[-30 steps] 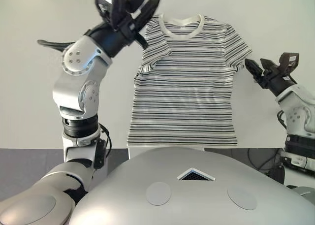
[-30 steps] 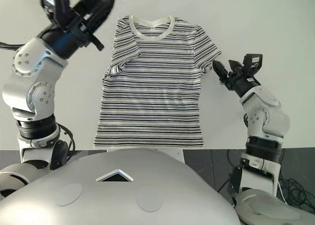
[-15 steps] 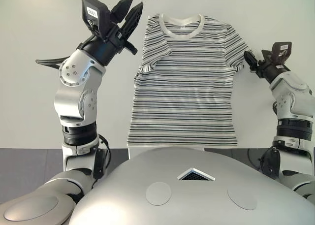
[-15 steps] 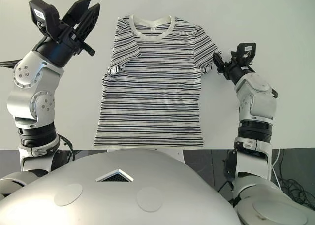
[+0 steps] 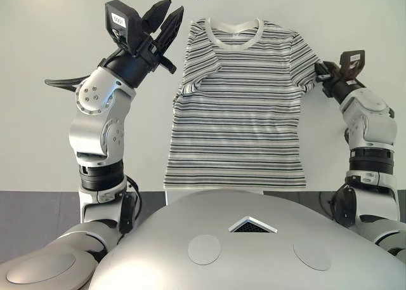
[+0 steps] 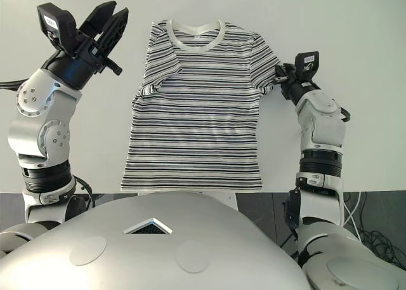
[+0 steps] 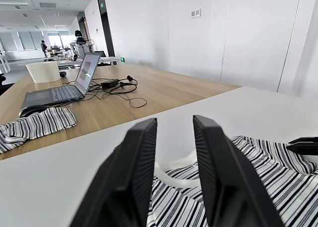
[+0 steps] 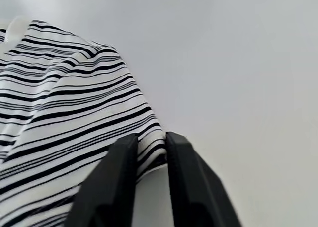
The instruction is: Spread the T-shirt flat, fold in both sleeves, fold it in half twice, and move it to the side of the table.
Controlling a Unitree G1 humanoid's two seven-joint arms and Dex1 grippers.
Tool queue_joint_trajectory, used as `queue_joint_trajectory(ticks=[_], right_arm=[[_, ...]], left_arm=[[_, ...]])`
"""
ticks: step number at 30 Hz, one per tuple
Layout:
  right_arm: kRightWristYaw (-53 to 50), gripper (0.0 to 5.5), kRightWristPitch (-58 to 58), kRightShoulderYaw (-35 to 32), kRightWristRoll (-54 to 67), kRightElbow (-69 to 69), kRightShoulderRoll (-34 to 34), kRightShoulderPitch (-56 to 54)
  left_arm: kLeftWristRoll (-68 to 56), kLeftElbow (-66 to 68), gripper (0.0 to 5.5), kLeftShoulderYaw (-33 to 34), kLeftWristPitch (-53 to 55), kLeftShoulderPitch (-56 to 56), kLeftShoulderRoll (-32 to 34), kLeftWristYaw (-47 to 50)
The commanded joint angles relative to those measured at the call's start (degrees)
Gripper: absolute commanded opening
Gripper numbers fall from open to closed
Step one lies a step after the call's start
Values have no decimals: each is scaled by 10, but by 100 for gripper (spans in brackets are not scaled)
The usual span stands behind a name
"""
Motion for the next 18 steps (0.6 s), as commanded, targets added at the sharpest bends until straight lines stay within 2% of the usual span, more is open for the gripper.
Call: queue_joint_trajectory(ticks=[1,10,14,18], right_arm=[[1,8,-3,-1,-3,-4,1,-11],[3,3,2,-4,6,-38,8,1],[-8,3,10,11,2,-119,20,16],[-20,3,26,54,-18,-205,33,35]], left_arm=[[0,-5,134,-2,-3,1,6,5],[-1,-3,134,-2,-1,1,6,5],[-1,-2,134,-6,0,1,7,2],[2,-8,134,-17,-4,4,11,-4]])
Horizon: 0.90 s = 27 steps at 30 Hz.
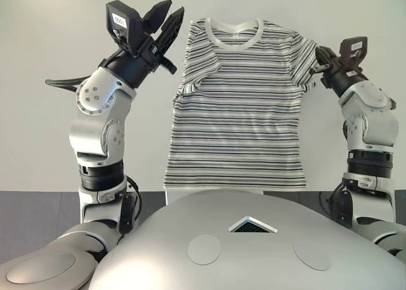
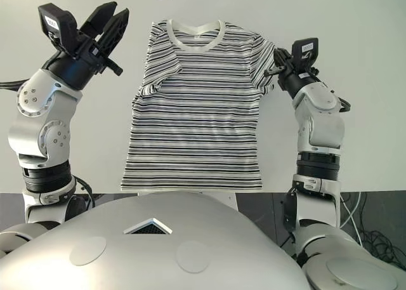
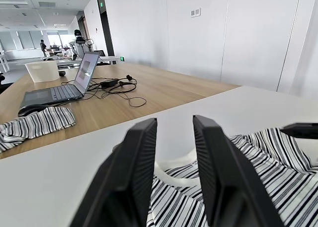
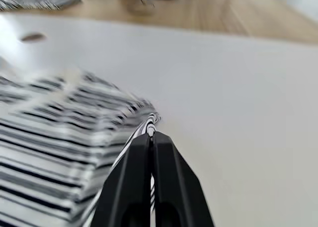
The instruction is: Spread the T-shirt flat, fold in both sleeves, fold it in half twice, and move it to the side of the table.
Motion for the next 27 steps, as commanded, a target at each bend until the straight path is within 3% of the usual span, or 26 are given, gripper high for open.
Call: queue_joint_trajectory(ticks=[1,17,22,27], right_arm=[[-11,3,16,41,-25,-57,9,17],[-57,3,32,183,-136,-36,79,-59],[-38,99,31,211,-149,-9,86,-57],[9,99,46,208,-128,-40,70,-33]], left_arm=[[3,-12,134,-14,-4,4,10,-5],[12,-11,134,-47,-13,7,12,2],[16,-7,134,-54,-15,8,11,6],[50,6,134,-55,-45,8,23,14]])
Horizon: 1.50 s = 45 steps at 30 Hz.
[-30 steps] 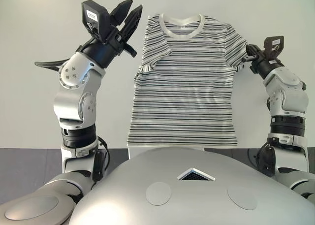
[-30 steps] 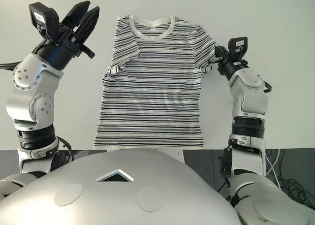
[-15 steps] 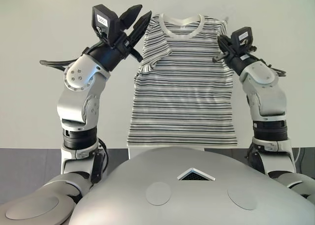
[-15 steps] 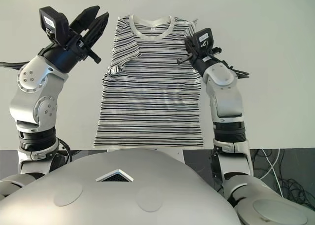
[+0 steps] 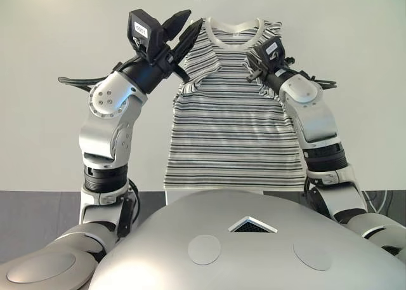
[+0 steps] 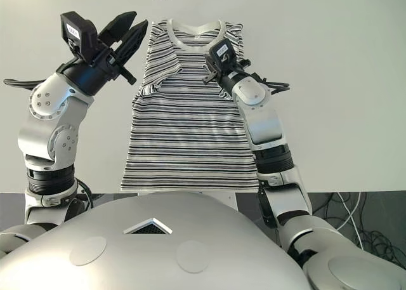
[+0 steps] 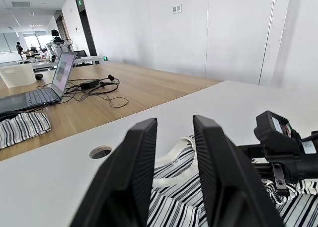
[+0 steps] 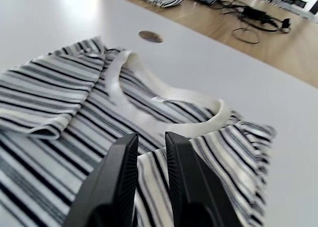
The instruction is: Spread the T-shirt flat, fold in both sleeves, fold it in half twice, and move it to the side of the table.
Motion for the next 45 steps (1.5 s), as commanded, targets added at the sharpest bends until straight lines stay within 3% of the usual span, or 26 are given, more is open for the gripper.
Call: queue_joint_trajectory(ticks=[1,3,5,10,14,17,26,38,42,45], right_arm=[[48,99,24,-15,32,-57,-28,31],[88,99,44,-41,70,-125,-58,68],[132,99,35,-130,130,-219,-103,140],[268,99,-200,-309,107,-250,-239,349],[368,99,-400,-342,9,-236,-335,528],[414,99,-473,-365,-33,-236,-374,611],[442,99,-516,-352,-92,-246,-408,650],[443,99,-497,-241,-105,-269,-432,567],[443,102,-492,-234,-103,-278,-438,577],[442,44,-489,-234,-101,-276,-438,584]], left_arm=[[59,21,134,7,-51,4,23,17],[112,41,134,17,-128,17,45,23],[187,82,134,37,-299,69,102,12],[323,170,134,54,-620,230,264,-26],[503,234,134,59,-836,334,359,10],[559,231,134,83,-909,402,388,20],[668,189,134,79,-951,392,372,42],[677,151,134,17,-894,341,351,40],[643,151,61,-8,-872,336,378,16],[630,148,2,-12,-865,338,393,10]])
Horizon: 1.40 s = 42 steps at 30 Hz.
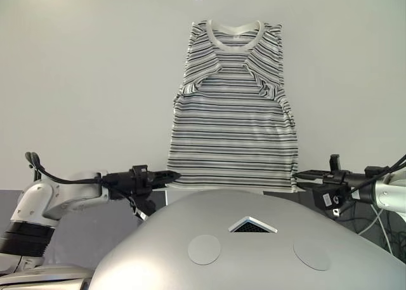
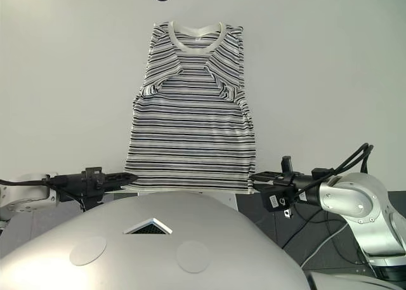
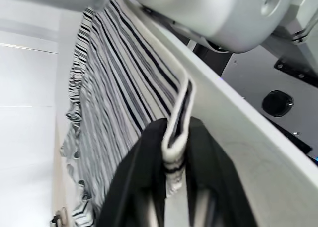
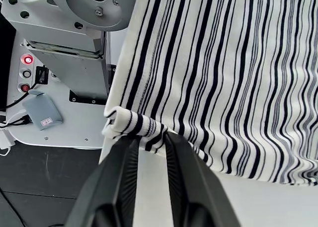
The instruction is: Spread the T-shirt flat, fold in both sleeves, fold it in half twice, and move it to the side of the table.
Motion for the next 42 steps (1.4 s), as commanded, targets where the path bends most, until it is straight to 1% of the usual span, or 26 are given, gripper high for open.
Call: queue_joint_trajectory(ticks=[1,2,3,11,14,18,20,22,24,27,31,33,35,38,39,42], right_arm=[[-1,26,9,-2,0,-7,-11,5],[-2,6,10,-1,0,-7,-10,2],[-3,2,10,-1,0,-7,-10,0],[-6,2,18,8,2,-4,-11,-17],[-8,2,22,5,5,-5,-10,-18],[-4,2,27,-27,40,-18,-7,-4],[0,2,12,-51,70,-19,0,25],[6,2,4,-82,103,-27,8,55],[14,2,-7,-116,147,-33,17,79],[36,2,-29,-162,224,-52,28,105],[68,2,-55,-225,328,-61,53,128],[76,2,-53,-239,349,-60,60,126],[78,2,-48,-242,351,-59,64,115],[51,2,-14,-230,336,-57,60,67],[31,2,9,-214,325,-54,54,31],[-48,2,79,-128,250,-14,55,-134]], left_arm=[[-9,-3,0,-7,13,2,27,-15],[-11,-4,0,-8,14,2,29,-15],[-12,-4,0,-9,15,2,31,-15],[-36,-18,0,-13,30,-3,43,-18],[-67,-36,0,-14,48,-3,50,-27],[-228,-106,0,-25,150,14,72,-77],[-309,-147,0,-19,202,35,93,-103],[-408,-182,0,-7,257,83,136,-142],[-507,-208,0,13,290,134,175,-180],[-585,-213,0,52,295,180,182,-216],[-658,-207,0,144,255,288,164,-298],[-687,-206,0,169,248,305,145,-320],[-699,-211,0,182,247,299,123,-327],[-682,-205,0,187,246,250,80,-314],[-656,-200,0,182,252,205,58,-292],[-548,-152,0,145,312,23,-17,-207]])
